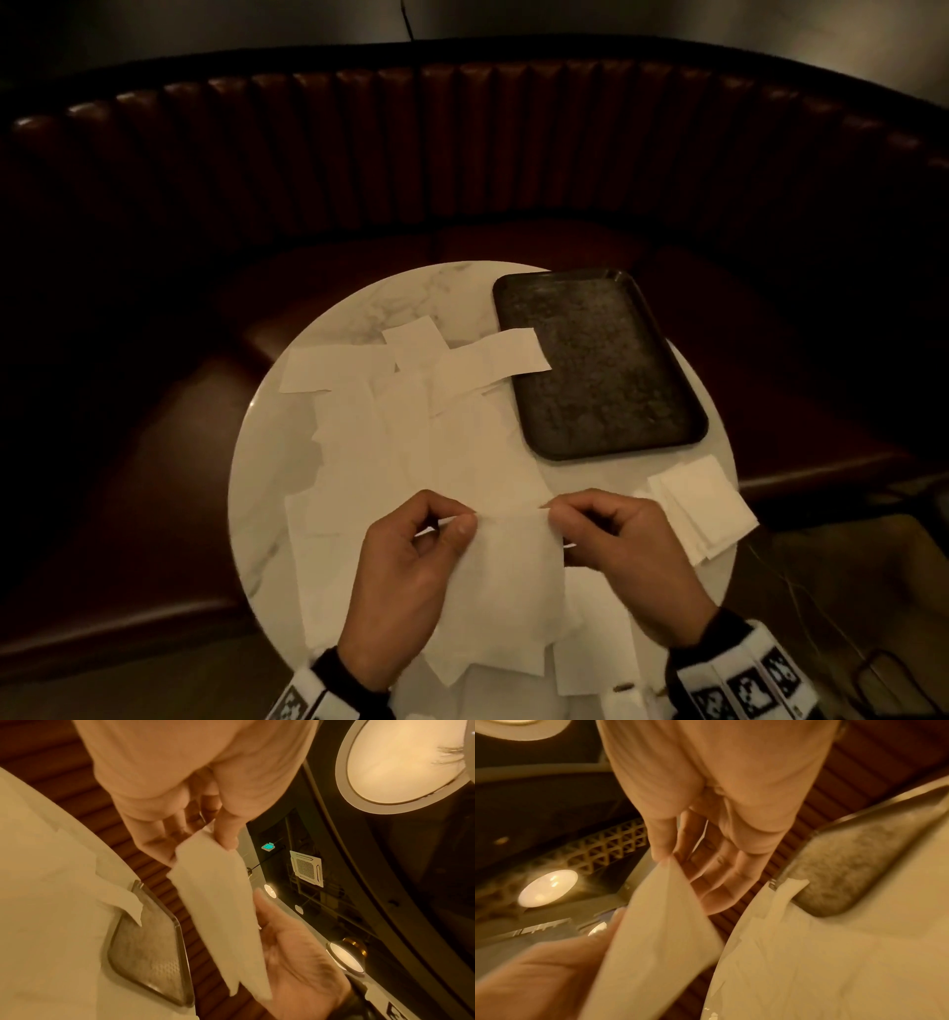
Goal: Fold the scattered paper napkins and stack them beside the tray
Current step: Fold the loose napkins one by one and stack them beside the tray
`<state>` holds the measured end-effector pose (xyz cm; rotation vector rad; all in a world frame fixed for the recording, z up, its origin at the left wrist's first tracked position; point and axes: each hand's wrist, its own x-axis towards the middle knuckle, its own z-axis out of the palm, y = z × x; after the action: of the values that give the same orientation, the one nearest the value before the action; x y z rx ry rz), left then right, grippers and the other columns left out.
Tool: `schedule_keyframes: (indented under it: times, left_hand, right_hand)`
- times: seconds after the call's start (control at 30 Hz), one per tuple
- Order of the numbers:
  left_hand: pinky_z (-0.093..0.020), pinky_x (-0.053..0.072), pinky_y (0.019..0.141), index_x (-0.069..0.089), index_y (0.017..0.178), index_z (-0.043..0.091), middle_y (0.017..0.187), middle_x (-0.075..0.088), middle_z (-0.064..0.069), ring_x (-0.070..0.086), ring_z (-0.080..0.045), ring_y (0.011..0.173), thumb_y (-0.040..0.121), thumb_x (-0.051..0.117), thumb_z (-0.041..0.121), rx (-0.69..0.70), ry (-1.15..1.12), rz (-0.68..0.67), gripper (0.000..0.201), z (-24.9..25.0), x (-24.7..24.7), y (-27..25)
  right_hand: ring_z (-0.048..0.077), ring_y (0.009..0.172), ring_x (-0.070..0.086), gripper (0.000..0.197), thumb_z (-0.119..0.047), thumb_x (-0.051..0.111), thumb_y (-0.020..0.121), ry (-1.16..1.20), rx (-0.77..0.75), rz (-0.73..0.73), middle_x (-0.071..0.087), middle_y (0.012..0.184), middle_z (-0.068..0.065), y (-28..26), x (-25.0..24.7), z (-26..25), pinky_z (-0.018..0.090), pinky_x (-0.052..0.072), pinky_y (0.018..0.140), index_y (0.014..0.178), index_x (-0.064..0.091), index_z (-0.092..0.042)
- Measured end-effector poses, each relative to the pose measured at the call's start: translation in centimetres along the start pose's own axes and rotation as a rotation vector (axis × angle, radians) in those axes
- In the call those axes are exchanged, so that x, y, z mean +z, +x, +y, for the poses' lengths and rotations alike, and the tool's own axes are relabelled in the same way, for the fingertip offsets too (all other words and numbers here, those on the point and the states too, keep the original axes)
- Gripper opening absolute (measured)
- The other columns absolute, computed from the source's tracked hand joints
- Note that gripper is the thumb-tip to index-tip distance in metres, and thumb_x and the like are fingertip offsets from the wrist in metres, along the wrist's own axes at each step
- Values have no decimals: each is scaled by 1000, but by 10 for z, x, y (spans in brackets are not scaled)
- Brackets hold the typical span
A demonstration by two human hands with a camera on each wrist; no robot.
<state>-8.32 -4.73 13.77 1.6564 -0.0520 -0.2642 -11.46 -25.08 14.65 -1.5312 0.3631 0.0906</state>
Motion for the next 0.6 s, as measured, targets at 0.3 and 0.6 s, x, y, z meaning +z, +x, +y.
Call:
schedule_keyframes:
  times: [0.3, 0.6]
  left_hand:
    - [-38, 54, 61, 72, 84, 8, 77, 72, -11, 69, -26, 62, 95, 59, 10, -188, 3, -43, 17, -31, 53, 8]
    - [-15, 45, 67, 63, 81, 27, 84, 69, 6, 65, -12, 78, 96, 58, 23, -343, 567, 88, 17, -109, 8, 23]
  right_hand:
    - [26, 82, 71, 6, -7, 67, 86, -96, 121, 81, 75, 88, 12, 14, -87, 31, 37, 59, 75, 91, 71, -8]
    - [38, 96, 61, 17, -12, 69, 85, -952, 280, 236, 65, 98, 21, 124, -235, 100, 38, 44, 80, 99, 63, -4]
